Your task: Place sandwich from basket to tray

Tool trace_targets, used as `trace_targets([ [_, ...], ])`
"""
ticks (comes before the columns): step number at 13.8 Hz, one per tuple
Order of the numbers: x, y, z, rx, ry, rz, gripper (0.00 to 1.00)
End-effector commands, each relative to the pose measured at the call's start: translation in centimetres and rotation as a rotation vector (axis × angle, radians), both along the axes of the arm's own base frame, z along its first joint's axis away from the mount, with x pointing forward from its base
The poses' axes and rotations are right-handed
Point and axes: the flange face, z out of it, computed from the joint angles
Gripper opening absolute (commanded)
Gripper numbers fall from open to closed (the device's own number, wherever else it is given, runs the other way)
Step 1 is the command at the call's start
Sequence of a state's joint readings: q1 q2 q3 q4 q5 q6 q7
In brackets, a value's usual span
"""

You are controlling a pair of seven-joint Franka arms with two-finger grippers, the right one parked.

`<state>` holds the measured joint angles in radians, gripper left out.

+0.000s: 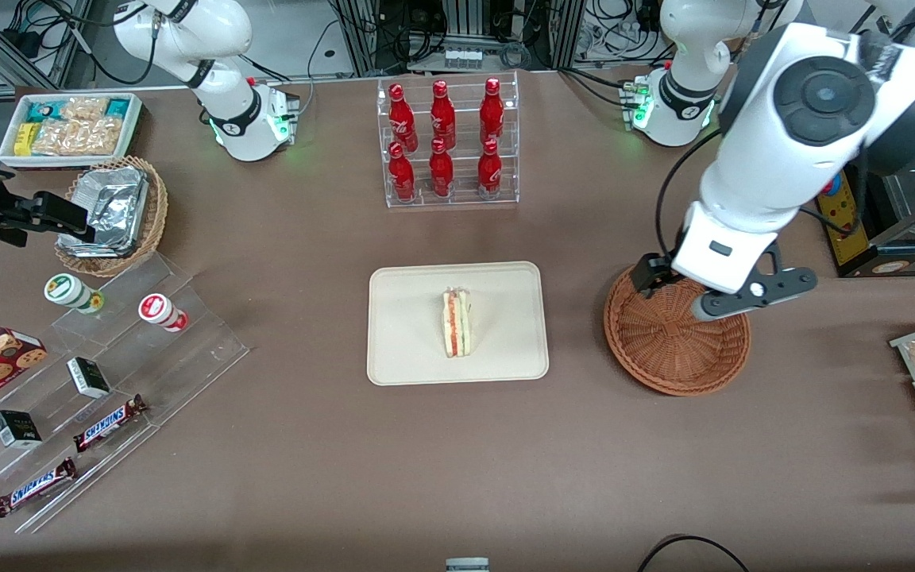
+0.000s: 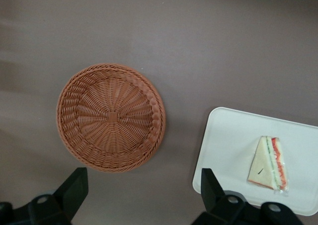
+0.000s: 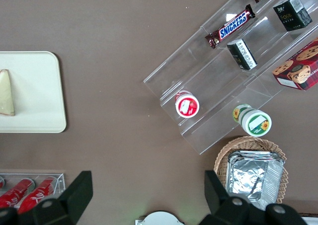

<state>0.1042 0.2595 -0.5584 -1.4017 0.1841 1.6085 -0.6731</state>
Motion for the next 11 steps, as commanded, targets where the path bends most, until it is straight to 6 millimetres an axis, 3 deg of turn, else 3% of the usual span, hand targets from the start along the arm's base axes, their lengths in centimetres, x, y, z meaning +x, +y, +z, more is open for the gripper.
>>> trace_targets([
  [1,-1.0,2.8,1.3,-0.003,0.031,-0.056,1.0],
  [8,-2.6,16.3,5.9,-0.046,0.069,-0.255,1.0],
  [9,-2.8,17.7,6.4,-0.046,0.067,-0.276,1.0],
  [11,-2.8,18.5,6.3,-0.042,0.068,-0.301,1.0],
])
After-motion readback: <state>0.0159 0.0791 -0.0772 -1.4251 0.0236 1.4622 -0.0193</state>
